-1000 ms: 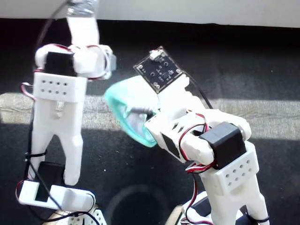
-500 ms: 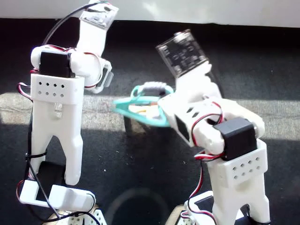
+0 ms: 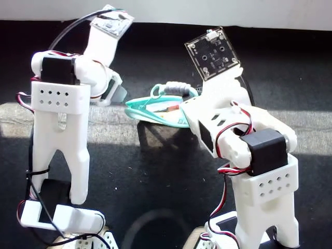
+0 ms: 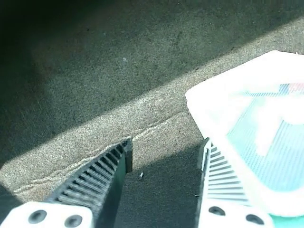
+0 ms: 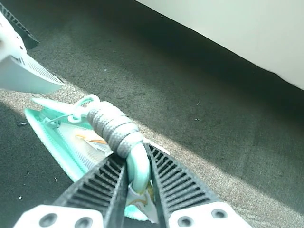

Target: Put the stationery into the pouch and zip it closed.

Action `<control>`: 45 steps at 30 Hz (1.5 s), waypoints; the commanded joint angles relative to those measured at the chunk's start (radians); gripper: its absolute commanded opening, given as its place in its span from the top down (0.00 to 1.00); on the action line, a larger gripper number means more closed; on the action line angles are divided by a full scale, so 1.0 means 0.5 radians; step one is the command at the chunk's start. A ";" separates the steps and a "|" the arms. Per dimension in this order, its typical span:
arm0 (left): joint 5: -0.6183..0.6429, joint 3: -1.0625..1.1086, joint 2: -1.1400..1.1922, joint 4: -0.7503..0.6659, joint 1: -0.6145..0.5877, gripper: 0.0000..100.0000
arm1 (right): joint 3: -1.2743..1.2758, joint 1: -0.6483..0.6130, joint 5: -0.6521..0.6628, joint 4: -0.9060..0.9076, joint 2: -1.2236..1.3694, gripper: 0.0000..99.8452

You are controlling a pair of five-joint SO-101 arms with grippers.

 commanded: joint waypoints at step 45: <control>1.089 2.279 -1.545 -1.998 0.250 0.76 | -0.026 0.272 0.018 -0.087 -0.026 0.99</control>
